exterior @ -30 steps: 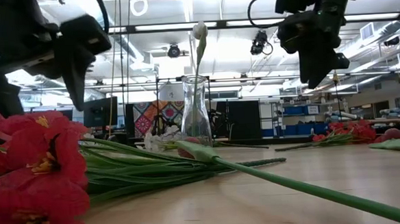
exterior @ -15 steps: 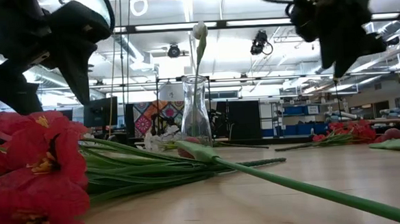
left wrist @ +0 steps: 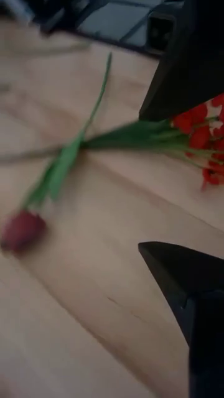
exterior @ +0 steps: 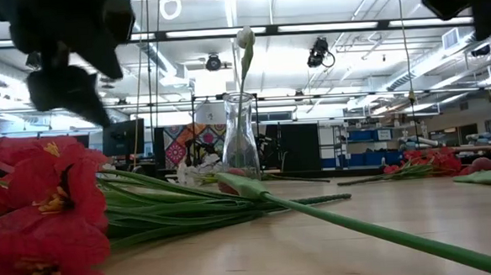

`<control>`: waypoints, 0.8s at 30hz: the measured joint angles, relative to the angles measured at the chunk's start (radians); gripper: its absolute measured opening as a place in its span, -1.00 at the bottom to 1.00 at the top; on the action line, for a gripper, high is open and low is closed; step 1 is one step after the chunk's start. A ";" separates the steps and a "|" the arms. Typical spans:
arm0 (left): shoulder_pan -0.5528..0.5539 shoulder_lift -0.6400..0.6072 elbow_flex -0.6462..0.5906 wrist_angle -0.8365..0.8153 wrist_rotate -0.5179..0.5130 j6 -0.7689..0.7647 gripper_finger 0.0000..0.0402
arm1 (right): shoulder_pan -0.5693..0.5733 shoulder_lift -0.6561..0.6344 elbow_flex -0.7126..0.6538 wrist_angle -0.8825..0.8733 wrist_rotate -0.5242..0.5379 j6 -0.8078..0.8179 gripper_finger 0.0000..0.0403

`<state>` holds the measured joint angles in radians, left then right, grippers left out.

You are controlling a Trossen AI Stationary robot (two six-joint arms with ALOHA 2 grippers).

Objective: Sort flowers into vase by color
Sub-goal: Put the white flower into the transparent vase

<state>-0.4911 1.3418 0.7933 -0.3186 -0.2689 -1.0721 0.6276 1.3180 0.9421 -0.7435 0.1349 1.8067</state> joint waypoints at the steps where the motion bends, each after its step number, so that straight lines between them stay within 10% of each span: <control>1: 0.000 0.000 0.000 0.031 0.000 0.049 0.68 | 0.020 0.017 0.000 0.015 0.002 0.002 -0.22; 12: -0.036 0.000 0.000 0.515 0.050 0.424 0.68 | 0.205 0.234 0.000 0.239 0.001 -0.229 -0.22; 24: -0.098 0.000 0.000 0.558 0.049 0.496 0.68 | 0.289 0.264 0.059 0.196 -0.107 -0.628 -0.22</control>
<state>-0.5892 1.3422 0.7933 0.2397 -0.2195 -0.5760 0.9169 1.5822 1.0010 -0.5473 0.0276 1.1791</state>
